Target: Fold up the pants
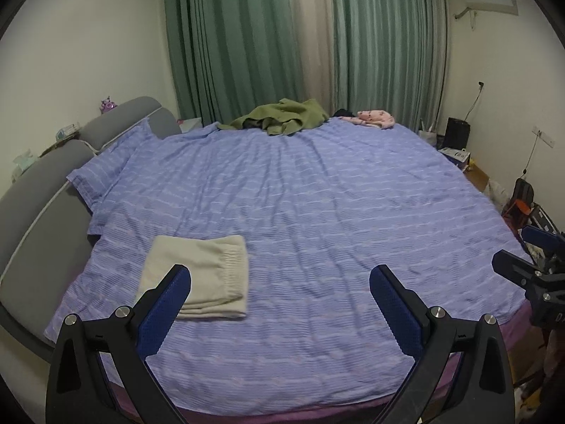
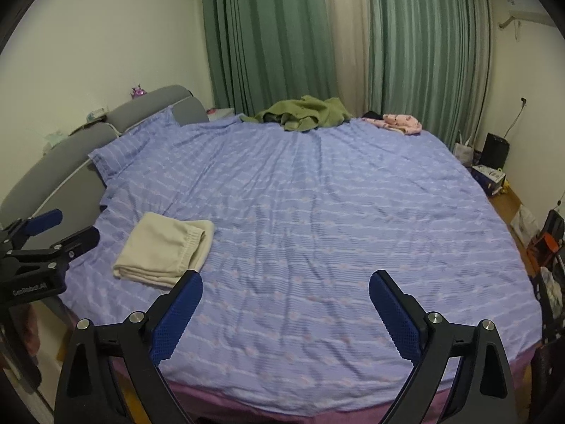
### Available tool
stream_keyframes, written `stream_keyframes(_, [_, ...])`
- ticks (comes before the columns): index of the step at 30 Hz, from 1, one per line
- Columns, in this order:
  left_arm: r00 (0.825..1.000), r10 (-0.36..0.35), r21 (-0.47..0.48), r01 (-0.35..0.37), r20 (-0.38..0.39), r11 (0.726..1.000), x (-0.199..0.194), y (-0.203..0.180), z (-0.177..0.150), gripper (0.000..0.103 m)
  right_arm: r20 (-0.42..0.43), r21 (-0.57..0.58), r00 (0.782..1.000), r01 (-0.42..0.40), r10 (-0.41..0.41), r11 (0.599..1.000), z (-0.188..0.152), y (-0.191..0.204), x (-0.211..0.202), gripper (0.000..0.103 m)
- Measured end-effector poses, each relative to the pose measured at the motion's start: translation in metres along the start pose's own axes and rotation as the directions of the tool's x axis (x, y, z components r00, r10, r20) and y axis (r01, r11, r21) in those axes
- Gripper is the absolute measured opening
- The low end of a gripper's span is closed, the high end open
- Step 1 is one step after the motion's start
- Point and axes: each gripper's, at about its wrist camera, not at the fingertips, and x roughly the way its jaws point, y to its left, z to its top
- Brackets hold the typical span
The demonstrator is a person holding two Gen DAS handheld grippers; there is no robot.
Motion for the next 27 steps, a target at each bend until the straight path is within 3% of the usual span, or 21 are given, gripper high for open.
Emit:
stream_keyframes(12, [1.0,-0.027,-0.039,0.027,-0.006,0.999,-0.041,-0.063,-0.015,0.103,0.045,0.007,0.999,0.001,-0.001,1.0,-0.026,-0.06,-0.072,0.096])
stream_keyframes(27, [0.997,-0.068,0.011,0.068,0.022,0.998,-0.058,-0.097,-0.004,0.103,0.085,0.044,0.996,0.02,-0.024,0.999,-0.032,-0.078,-0.102,0.096])
